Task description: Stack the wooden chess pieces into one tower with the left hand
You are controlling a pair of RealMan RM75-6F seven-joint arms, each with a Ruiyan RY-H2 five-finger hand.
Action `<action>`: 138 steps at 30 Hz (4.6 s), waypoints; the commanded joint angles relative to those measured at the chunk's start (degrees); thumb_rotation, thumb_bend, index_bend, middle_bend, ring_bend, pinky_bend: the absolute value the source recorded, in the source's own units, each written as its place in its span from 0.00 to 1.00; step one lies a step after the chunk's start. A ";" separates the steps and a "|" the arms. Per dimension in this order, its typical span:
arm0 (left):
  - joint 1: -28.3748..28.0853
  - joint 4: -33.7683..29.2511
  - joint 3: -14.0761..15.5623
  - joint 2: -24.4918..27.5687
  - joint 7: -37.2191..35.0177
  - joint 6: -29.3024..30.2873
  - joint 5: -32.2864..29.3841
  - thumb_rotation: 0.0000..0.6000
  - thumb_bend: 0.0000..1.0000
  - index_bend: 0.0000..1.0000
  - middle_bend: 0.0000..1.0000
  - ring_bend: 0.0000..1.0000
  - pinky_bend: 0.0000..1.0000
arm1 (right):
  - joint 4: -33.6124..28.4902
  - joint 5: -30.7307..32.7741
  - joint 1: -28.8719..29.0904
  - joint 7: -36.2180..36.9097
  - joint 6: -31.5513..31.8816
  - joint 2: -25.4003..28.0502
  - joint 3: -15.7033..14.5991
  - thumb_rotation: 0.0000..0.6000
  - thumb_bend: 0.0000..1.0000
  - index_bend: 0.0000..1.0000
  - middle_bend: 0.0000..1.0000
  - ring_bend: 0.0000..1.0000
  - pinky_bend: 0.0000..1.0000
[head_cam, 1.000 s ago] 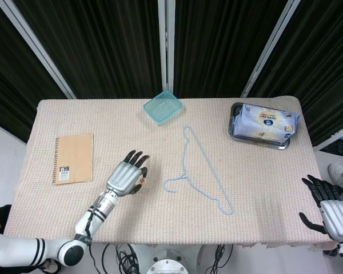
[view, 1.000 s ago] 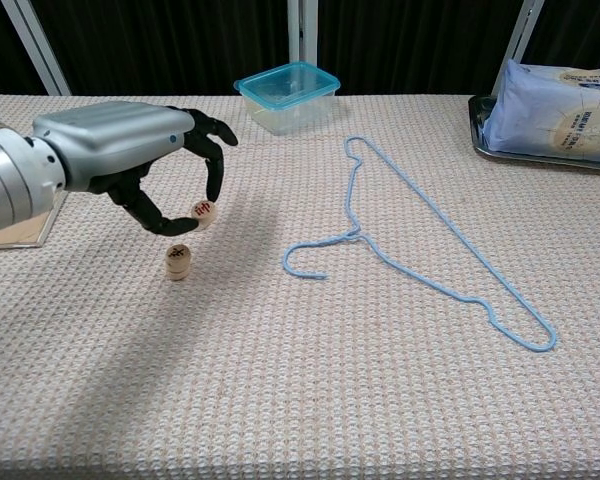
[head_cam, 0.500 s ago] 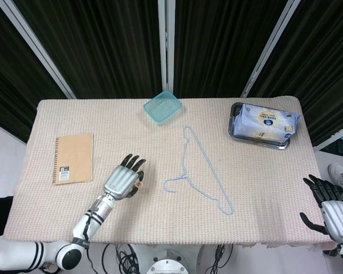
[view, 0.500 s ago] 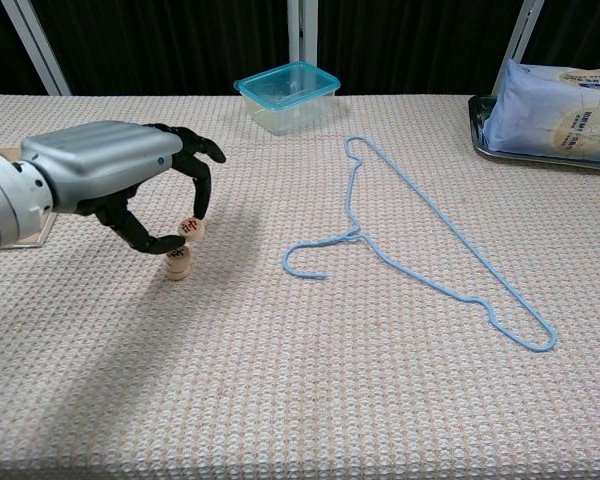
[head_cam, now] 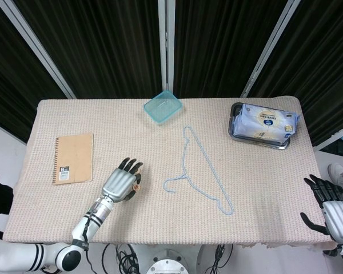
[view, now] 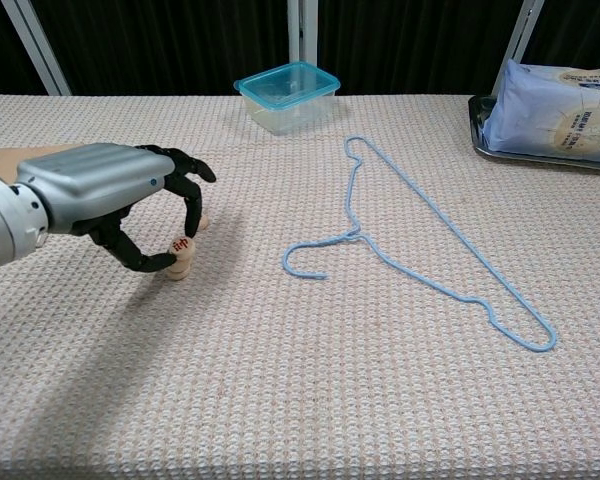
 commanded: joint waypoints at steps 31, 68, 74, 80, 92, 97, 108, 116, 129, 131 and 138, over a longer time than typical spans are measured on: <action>0.73 0.55 -0.57 0.38 0.65 -0.81 0.13 1.00 0.32 0.37 0.09 0.00 0.00 | -0.11 0.77 -0.07 0.65 -0.09 0.28 0.28 1.00 0.26 0.00 0.00 0.00 0.00; -1.43 -2.03 -1.02 0.74 2.42 -2.75 0.88 0.27 0.52 0.36 0.00 0.00 0.00 | 0.25 1.02 0.12 1.36 -0.68 0.36 0.31 1.00 0.26 0.00 0.00 0.00 0.00; -1.59 -1.26 -0.63 0.23 3.48 -2.90 -0.21 0.28 0.52 0.36 0.00 0.00 0.00 | 0.23 1.12 0.15 1.33 -0.79 0.37 0.33 1.00 0.26 0.00 0.00 0.00 0.00; -1.63 -0.49 0.06 -0.13 4.88 -3.16 -2.05 0.33 0.52 0.36 0.00 0.00 0.00 | 0.32 1.35 0.21 1.52 -0.90 0.37 0.44 1.00 0.26 0.00 0.00 0.00 0.00; -1.18 -0.51 0.92 0.20 4.57 -2.88 -2.26 0.36 0.52 0.37 0.00 0.00 0.00 | 0.19 1.35 0.26 1.02 -1.07 0.22 0.42 1.00 0.26 0.00 0.00 0.00 0.00; -0.87 -0.34 1.16 0.42 3.93 -2.91 -2.28 0.37 0.52 0.38 0.00 0.00 0.00 | 0.12 1.41 0.26 0.86 -1.12 0.18 0.42 1.00 0.26 0.00 0.00 0.00 0.00; -0.81 -0.29 1.45 0.84 3.18 -3.52 -2.18 0.42 0.52 0.38 0.00 0.00 0.00 | -0.09 1.50 0.34 0.67 -1.32 0.21 0.43 1.00 0.26 0.00 0.00 0.00 0.00; -0.82 -0.68 1.51 1.09 3.45 -3.51 -2.48 0.46 0.52 0.38 0.00 0.00 0.00 | -0.05 1.37 0.30 0.67 -1.23 0.19 0.38 1.00 0.26 0.00 0.00 0.00 0.00; -0.83 -0.83 1.24 1.21 2.63 -3.59 -2.37 0.47 0.52 0.38 0.00 0.00 0.00 | -0.13 1.46 0.30 0.57 -1.24 0.21 0.41 1.00 0.26 0.00 0.00 0.00 0.00; -0.93 -0.56 1.15 1.03 2.46 -3.83 -2.46 0.47 0.52 0.38 0.00 0.00 0.00 | -0.13 1.48 0.30 0.60 -1.25 0.22 0.41 1.00 0.26 0.00 0.00 0.00 0.00; -1.14 0.67 1.10 0.14 2.11 -4.55 -3.18 0.49 0.52 0.38 0.00 0.00 0.00 | -0.13 1.57 0.31 0.73 -1.29 0.29 0.45 1.00 0.26 0.00 0.00 0.00 0.00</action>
